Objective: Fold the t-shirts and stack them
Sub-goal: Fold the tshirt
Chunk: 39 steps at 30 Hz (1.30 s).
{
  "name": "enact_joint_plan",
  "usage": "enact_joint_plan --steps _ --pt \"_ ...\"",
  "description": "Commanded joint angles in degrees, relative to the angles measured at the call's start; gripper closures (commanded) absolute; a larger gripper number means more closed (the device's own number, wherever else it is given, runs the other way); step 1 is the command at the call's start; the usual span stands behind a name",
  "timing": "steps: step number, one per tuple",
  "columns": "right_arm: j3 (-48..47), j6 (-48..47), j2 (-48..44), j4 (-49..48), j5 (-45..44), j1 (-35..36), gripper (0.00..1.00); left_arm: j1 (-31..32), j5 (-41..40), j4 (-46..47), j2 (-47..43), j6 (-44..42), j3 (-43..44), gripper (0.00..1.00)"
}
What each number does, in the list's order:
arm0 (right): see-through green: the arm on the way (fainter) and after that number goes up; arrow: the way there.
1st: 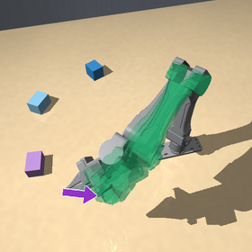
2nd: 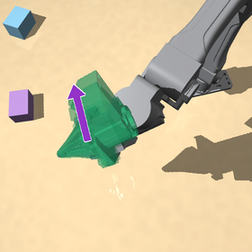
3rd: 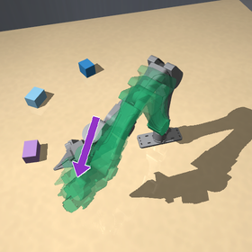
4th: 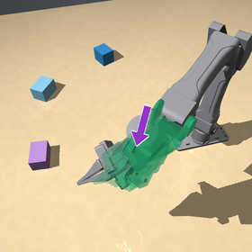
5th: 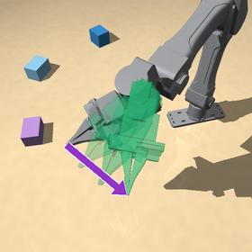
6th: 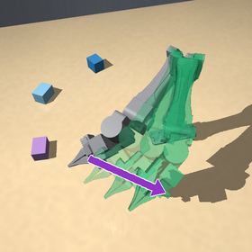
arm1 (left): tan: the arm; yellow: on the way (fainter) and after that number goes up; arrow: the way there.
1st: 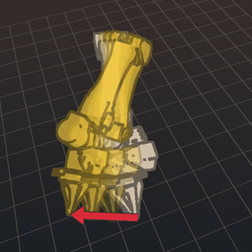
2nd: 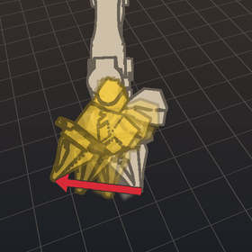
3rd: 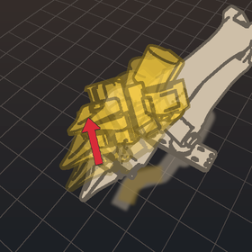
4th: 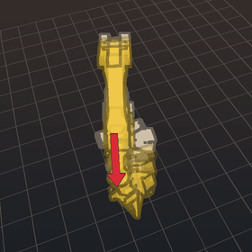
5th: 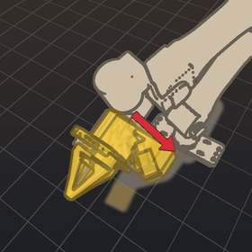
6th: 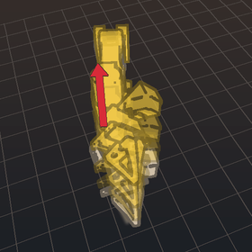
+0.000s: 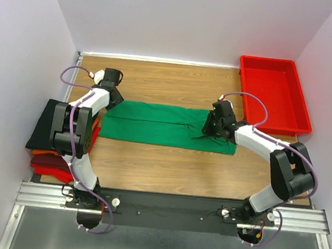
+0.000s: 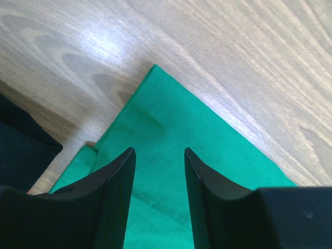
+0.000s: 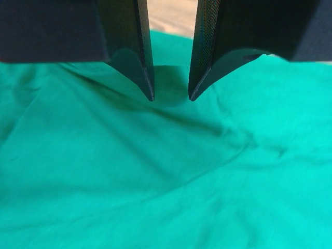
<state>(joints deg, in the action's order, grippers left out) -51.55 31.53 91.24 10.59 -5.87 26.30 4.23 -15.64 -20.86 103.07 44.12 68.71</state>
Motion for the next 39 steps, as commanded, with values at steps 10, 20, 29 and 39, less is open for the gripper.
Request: enact_joint_plan --steps 10,20,29,39 --pt "0.9 2.8 -1.8 1.5 8.3 4.4 0.61 -0.1 1.2 0.3 -0.8 -1.1 1.4 0.50" --pt "-3.6 1.1 -1.3 2.6 1.2 4.3 0.62 -0.1 1.5 0.0 -1.0 -1.8 2.0 0.49" --pt "-7.3 -1.8 0.5 3.8 -1.4 9.0 0.67 -0.1 1.8 0.2 -0.7 -1.5 1.9 0.50" --pt "-7.5 -2.9 6.2 4.5 -4.6 11.1 0.69 -0.2 1.8 0.2 -0.8 -1.8 1.9 0.49"
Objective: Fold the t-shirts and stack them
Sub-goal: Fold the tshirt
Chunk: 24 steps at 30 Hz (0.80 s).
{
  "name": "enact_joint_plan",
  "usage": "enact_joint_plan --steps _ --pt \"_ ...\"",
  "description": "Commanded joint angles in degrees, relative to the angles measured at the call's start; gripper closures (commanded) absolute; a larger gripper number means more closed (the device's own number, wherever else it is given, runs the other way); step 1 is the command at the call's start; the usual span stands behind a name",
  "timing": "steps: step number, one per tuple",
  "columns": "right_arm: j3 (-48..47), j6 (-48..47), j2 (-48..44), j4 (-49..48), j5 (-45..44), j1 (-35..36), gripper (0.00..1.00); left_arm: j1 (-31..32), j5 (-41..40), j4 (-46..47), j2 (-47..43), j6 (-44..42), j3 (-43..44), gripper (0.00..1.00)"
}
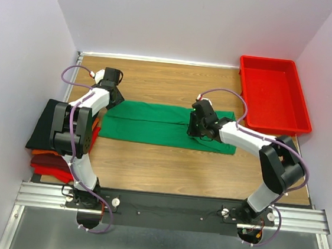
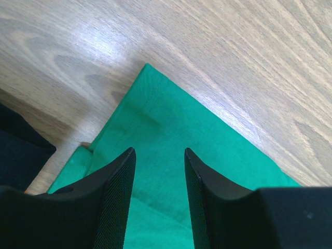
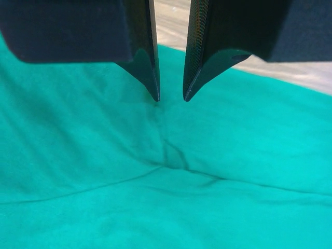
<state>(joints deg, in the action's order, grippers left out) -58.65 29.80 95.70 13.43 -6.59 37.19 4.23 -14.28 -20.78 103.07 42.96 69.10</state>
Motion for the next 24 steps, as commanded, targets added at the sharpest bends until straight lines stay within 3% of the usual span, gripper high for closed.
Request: enact_joint_plan --steps 1,24 --pt "-0.2 -1.1 1.8 1.8 -4.8 0.3 0.69 -0.1 0.5 0.1 -0.8 -0.7 1.6 0.50" --pt "-1.6 -2.9 6.9 2.2 -5.0 0.7 0.66 -0.1 0.8 0.1 0.3 -0.8 1.9 0.49"
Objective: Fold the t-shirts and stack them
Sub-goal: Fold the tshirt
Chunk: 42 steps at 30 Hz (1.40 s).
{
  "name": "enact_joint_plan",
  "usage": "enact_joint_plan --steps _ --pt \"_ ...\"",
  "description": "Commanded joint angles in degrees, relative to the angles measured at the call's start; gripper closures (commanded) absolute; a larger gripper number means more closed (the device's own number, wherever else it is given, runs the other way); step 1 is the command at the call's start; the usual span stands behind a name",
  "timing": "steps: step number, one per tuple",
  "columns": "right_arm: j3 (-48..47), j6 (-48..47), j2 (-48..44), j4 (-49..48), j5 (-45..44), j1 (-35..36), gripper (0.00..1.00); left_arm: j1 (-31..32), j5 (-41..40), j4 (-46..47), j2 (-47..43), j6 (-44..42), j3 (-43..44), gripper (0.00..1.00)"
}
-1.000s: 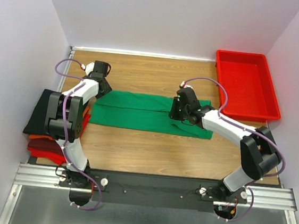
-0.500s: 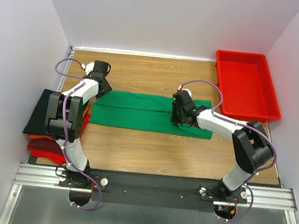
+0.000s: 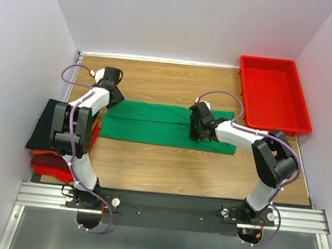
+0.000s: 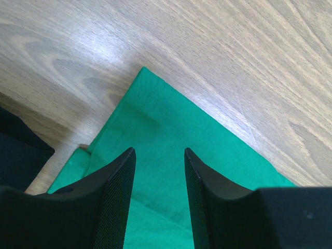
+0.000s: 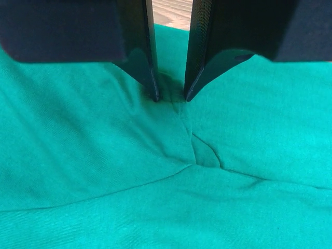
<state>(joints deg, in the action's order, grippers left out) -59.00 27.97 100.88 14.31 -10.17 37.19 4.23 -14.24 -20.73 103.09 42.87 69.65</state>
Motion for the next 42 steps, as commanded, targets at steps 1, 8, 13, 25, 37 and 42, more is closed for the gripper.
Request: enact_joint_plan --steps 1,8,13,25,37,42 --pt "-1.5 -1.0 1.6 1.3 -1.5 0.8 0.66 -0.2 0.8 0.1 0.3 -0.7 1.4 0.49" --pt "-1.8 -0.8 1.0 1.7 -2.5 1.0 0.87 -0.1 0.7 0.0 0.4 -0.8 1.5 0.50" --pt "-2.5 -0.7 -0.1 2.0 -1.7 1.1 0.97 -0.1 0.9 0.0 0.4 -0.8 1.5 0.49" --pt "-3.9 -1.3 -1.4 3.7 0.7 1.3 0.87 -0.1 1.1 0.1 0.4 -0.9 1.5 0.49" --pt "-3.6 -1.7 1.0 4.5 -1.2 2.0 0.74 -0.1 1.3 0.2 0.5 -0.9 1.5 0.49" --pt "-3.8 -2.2 2.3 4.7 -1.3 2.2 0.72 -0.1 1.4 0.3 0.8 -0.8 1.5 0.49"
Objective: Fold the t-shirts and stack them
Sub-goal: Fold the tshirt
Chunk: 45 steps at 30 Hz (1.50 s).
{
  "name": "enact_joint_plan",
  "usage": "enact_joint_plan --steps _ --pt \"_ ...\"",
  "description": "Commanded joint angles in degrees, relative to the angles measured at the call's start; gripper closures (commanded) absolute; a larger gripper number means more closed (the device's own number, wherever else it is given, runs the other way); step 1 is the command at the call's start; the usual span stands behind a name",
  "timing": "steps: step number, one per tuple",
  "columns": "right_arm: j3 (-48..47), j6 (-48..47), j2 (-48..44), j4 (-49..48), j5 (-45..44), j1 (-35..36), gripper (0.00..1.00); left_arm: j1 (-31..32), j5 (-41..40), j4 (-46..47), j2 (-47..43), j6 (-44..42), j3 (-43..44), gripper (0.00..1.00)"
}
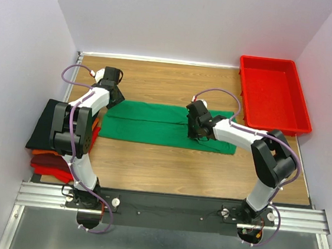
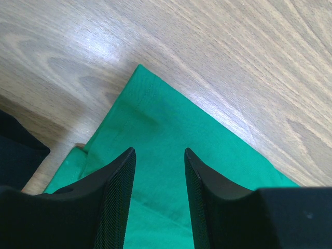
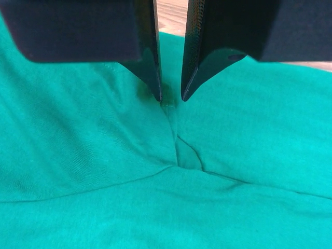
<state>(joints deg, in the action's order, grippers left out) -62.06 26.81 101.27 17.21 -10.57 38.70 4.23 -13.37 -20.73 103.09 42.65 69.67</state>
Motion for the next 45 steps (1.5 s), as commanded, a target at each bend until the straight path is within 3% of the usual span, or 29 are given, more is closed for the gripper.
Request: enact_joint_plan --steps 1,7,11,15,23,35,38,42,45 --pt "-0.6 -1.1 2.2 1.8 -0.9 0.8 0.72 -0.1 0.5 0.3 0.9 -0.6 1.4 0.49" --pt "-0.7 -1.0 3.0 1.9 -2.3 0.9 0.74 -0.1 0.5 0.2 1.0 -0.6 1.5 0.49" --pt "-0.9 -0.5 2.0 2.0 -2.8 0.9 0.88 -0.1 0.4 0.0 1.0 -0.6 1.8 0.49" --pt "-1.5 -0.4 0.4 2.2 -2.6 0.9 0.94 -0.1 0.4 -0.2 1.1 -0.6 2.0 0.49" --pt "-3.2 0.2 -2.6 2.4 0.5 0.9 0.95 -0.1 0.3 -0.3 0.7 -0.7 1.9 0.50" --pt "-4.4 2.5 1.6 1.1 5.9 0.9 0.95 -0.1 1.7 0.6 0.4 -1.3 1.3 0.49" --pt "-3.4 2.6 0.8 0.8 5.2 0.9 0.83 -0.1 2.7 1.6 -0.3 -2.2 0.7 0.46" --pt "-0.8 3.1 -3.6 0.9 2.4 0.9 0.52 -0.1 4.6 1.8 -1.2 -4.2 1.3 0.43" --pt "1.1 4.3 -8.6 1.0 -0.3 0.8 0.41 0.5 6.0 1.9 -2.4 -5.9 1.8 0.42"
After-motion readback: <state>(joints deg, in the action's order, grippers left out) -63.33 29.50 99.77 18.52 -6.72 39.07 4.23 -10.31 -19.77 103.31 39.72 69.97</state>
